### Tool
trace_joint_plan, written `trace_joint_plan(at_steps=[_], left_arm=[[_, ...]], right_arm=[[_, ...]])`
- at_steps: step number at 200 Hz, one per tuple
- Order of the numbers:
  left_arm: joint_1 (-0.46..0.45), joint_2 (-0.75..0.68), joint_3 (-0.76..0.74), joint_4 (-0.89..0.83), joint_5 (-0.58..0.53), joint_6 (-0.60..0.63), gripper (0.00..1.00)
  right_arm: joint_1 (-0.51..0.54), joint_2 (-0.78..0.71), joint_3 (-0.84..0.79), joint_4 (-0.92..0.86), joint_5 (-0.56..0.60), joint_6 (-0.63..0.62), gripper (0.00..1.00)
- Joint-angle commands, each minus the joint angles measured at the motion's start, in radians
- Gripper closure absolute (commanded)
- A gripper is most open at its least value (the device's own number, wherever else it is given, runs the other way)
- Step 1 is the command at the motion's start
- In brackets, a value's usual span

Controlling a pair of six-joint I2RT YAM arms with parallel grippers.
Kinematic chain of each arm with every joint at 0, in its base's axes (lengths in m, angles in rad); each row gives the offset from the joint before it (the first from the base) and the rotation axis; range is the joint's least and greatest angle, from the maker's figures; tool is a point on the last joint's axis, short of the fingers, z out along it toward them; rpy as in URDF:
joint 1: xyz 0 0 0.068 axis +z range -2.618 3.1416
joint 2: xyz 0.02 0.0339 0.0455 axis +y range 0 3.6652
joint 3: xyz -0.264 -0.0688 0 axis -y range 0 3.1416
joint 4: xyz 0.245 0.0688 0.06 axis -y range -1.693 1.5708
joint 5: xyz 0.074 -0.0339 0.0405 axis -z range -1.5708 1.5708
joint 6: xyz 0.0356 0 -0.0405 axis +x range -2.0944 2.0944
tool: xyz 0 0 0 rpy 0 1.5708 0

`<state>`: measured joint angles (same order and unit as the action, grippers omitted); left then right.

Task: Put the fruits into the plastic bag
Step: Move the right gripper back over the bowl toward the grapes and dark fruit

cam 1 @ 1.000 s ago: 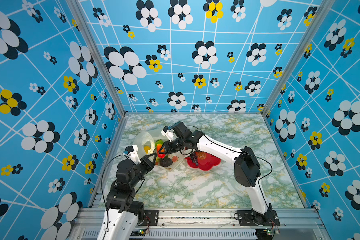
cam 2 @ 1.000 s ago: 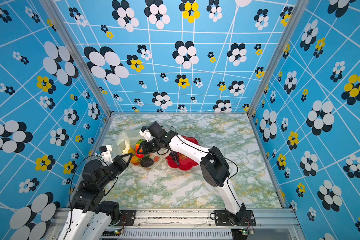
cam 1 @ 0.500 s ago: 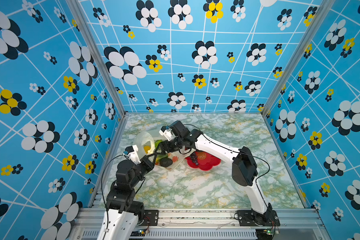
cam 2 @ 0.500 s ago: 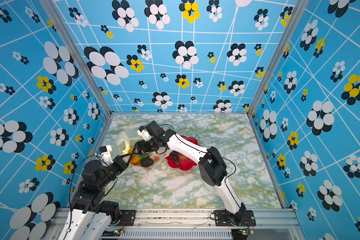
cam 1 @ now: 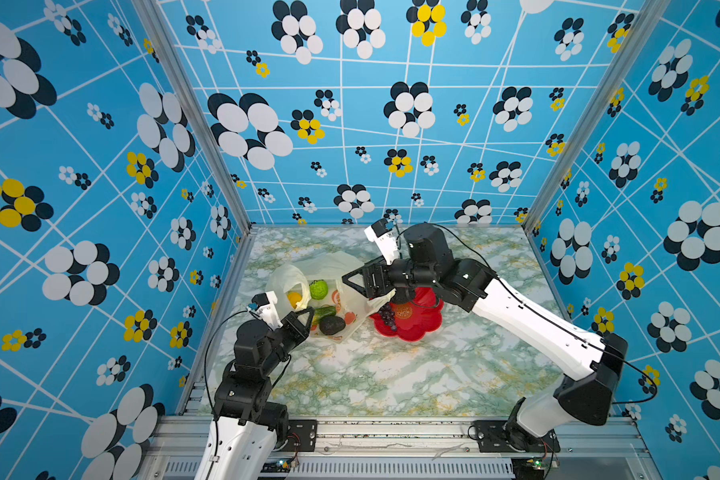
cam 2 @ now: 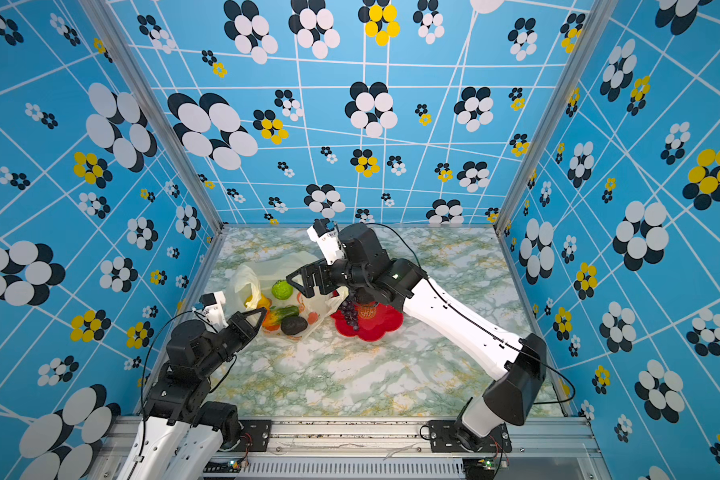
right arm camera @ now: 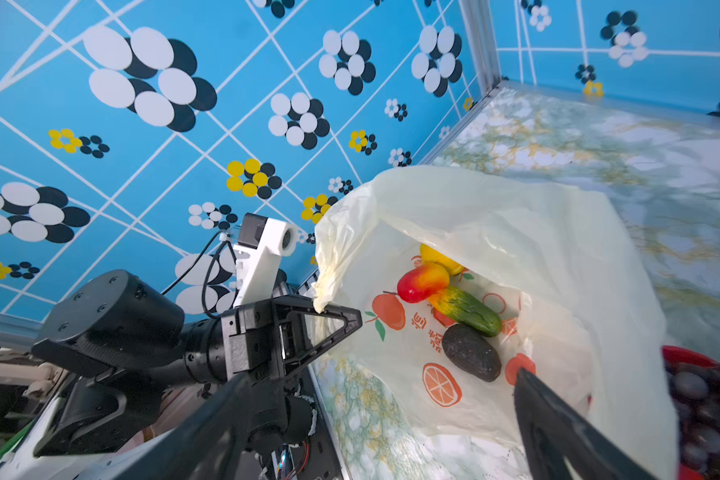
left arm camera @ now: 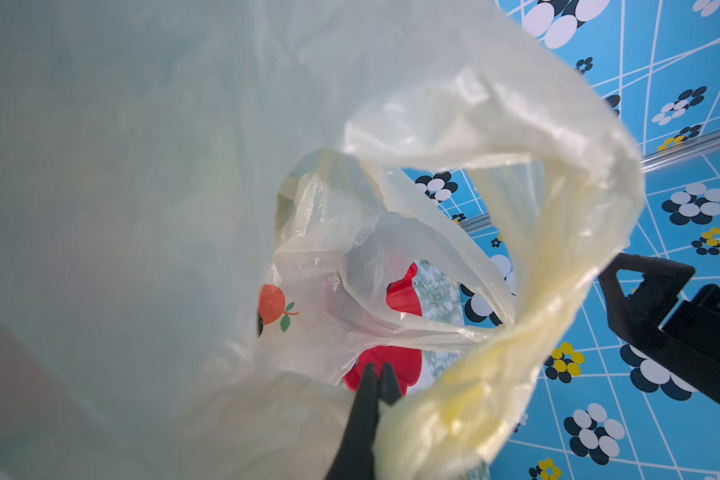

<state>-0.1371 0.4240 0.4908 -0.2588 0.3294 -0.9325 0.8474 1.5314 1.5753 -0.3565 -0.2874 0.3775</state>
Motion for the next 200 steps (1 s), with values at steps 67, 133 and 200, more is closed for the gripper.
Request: trace_joint_plan(at_steps=[67,133,200], left_arm=[[0.009,0.016,-0.006,0.032,0.016,0.000,1.00],[0.009,0.022,0.018,0.016,0.018,0.012,1.00],[0.009,0.002,0.018,-0.011,0.004,0.022,1.00]], right_arm=[[-0.220,-0.068,-0.152,-0.201,0.331,0.175,0.01],[-0.301,0.100,-0.171,-0.181,0.194,0.216,0.01],[-0.282,0.323,-0.049,-0.190,0.071,0.197,0.06]])
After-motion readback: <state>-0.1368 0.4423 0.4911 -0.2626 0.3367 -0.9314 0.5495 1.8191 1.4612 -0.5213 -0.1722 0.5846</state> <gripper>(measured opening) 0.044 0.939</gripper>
